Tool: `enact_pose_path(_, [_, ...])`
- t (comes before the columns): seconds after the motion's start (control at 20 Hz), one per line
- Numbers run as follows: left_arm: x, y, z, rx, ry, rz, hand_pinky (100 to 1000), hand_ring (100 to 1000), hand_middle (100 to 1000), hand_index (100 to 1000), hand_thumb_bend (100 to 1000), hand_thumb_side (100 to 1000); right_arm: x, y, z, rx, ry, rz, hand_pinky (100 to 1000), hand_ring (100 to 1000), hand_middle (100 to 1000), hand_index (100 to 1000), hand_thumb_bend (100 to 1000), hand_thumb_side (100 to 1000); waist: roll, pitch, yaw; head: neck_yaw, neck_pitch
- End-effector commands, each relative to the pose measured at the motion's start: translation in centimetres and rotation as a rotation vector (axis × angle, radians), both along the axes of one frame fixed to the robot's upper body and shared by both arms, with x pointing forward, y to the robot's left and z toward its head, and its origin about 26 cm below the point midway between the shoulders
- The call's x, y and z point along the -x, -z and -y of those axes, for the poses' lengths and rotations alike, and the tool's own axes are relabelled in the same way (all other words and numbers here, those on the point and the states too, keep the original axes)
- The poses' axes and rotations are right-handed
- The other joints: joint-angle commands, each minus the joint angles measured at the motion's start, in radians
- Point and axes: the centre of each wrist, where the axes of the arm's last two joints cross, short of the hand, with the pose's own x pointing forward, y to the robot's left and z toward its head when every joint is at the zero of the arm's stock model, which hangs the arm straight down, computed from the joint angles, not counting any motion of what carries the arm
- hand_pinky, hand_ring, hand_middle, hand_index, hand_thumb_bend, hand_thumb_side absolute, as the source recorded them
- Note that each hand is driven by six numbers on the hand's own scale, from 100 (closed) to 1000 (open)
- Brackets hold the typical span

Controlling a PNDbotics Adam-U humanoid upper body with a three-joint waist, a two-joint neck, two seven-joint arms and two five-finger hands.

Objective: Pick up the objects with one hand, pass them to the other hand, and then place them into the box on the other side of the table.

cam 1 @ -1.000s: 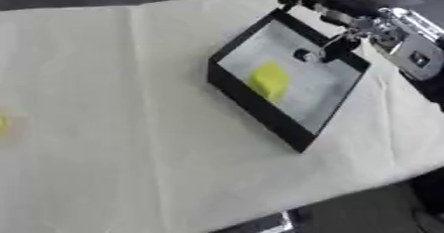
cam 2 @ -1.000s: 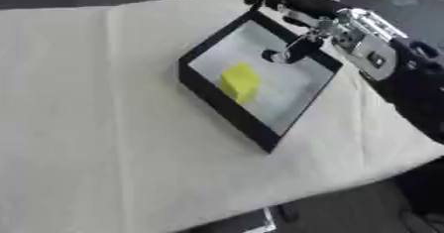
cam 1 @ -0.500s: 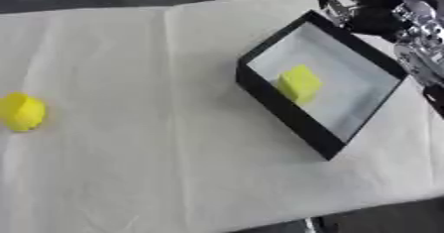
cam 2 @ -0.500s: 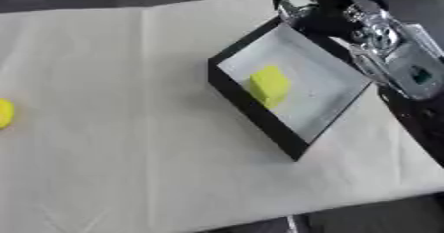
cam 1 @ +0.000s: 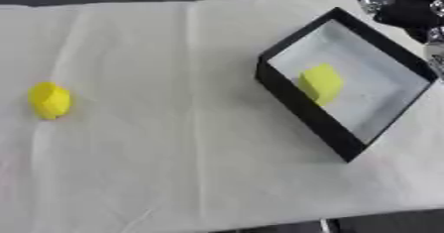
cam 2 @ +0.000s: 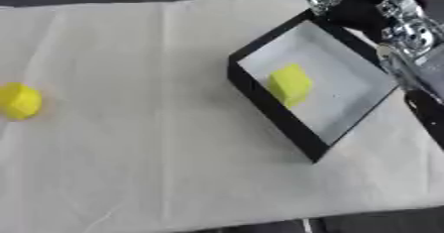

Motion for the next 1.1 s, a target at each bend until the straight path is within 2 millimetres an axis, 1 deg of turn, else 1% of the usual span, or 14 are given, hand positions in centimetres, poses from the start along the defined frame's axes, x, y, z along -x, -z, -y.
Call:
enact_pose_path(0.05, [1.0, -1.4, -2.6, -0.111, -0.033, -0.041, 907, 846, 797, 892, 558, 549, 0.4, -1.5, -0.2, 0.043, 0.001, 0.037, 1000, 1000, 823, 1000, 100, 219, 0.005, -0.027, 0.002, 0.044, 0.005])
enact_pose_path(0.2, [1.4, -0.6, -3.7, -0.151, -0.053, -0.079, 906, 847, 797, 887, 604, 552, 0.5, -1.5, -0.4, 0.035, 0.005, 0.044, 1000, 1000, 820, 1000, 100, 205, 0.009, -0.024, 0.004, 0.075, 0.005])
enact_pose_path(0.35, [1.9, 0.1, -4.6, -0.174, -0.092, -0.088, 904, 847, 793, 881, 647, 542, 0.6, -1.5, -0.6, 0.037, 0.013, 0.047, 1000, 1000, 820, 1000, 100, 214, 0.013, -0.019, 0.008, 0.100, 0.004])
enact_pose_path(0.6, [2.5, 1.5, -5.4, -0.204, -0.143, -0.127, 906, 854, 800, 881, 725, 574, 0.6, -1.6, -0.8, 0.038, 0.018, 0.052, 1000, 1000, 820, 1000, 100, 218, 0.017, -0.015, 0.009, 0.135, 0.004])
enact_pose_path(0.7, [2.7, 2.2, -5.8, -0.209, -0.150, -0.156, 906, 854, 799, 881, 736, 585, 0.7, -1.5, -0.8, 0.038, 0.021, 0.051, 1000, 1000, 820, 1000, 100, 216, 0.017, -0.015, 0.008, 0.147, 0.004])
enact_pose_path(0.9, [2.9, 2.9, -5.9, -0.204, -0.162, -0.173, 903, 849, 793, 876, 748, 580, 0.6, -1.3, -0.6, 0.032, 0.033, 0.039, 1000, 1000, 820, 1000, 100, 231, 0.017, -0.015, 0.010, 0.161, 0.004])
enact_pose_path(1.1, [2.5, 3.2, -5.2, -0.179, -0.188, -0.146, 905, 847, 790, 877, 746, 553, 0.5, -1.2, -0.6, 0.028, 0.039, 0.034, 1000, 1000, 820, 1000, 100, 234, 0.016, -0.015, 0.011, 0.172, 0.002])
